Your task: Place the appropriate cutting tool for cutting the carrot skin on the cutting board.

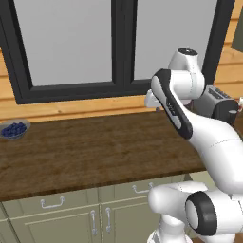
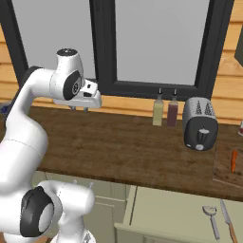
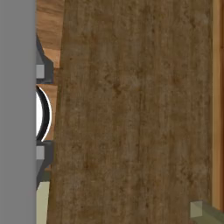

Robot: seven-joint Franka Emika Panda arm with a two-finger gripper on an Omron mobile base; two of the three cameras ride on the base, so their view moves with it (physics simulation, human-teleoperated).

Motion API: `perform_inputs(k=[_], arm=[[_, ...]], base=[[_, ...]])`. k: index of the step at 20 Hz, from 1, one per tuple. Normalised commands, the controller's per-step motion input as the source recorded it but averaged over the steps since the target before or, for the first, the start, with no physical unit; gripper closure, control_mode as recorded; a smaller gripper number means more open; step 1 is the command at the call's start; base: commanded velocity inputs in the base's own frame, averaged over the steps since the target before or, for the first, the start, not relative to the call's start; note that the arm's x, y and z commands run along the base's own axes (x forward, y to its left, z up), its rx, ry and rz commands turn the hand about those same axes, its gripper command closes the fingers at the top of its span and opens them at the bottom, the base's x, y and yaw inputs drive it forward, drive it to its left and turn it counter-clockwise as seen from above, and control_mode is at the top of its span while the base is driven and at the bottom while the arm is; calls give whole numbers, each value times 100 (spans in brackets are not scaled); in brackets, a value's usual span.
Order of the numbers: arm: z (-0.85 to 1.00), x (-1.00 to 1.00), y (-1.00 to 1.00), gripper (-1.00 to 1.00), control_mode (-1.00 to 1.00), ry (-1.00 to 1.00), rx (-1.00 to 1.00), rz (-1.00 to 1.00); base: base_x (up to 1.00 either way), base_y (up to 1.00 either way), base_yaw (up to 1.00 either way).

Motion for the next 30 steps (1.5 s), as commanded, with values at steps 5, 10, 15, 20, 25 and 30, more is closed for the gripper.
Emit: perform_inputs(k=[5,10,15,20,25,30], arm=[[-3,-65,-63,-100,-100,-10,3,2],[-11,-90,-100,-100,-100,-3,8,0],[-28,-82,-100,-100,-100,1,5,-1],[-61,-85,-100,-100,-100,1,0,-1],[-38,-47,-100,-100,-100,8,0,0],[-30,-1,-100,-100,-100,23,1,-1]], base=[[0,0,0],[0,0,0],[0,0,0],[0,0,0],[0,0,0],[0,0,0]])
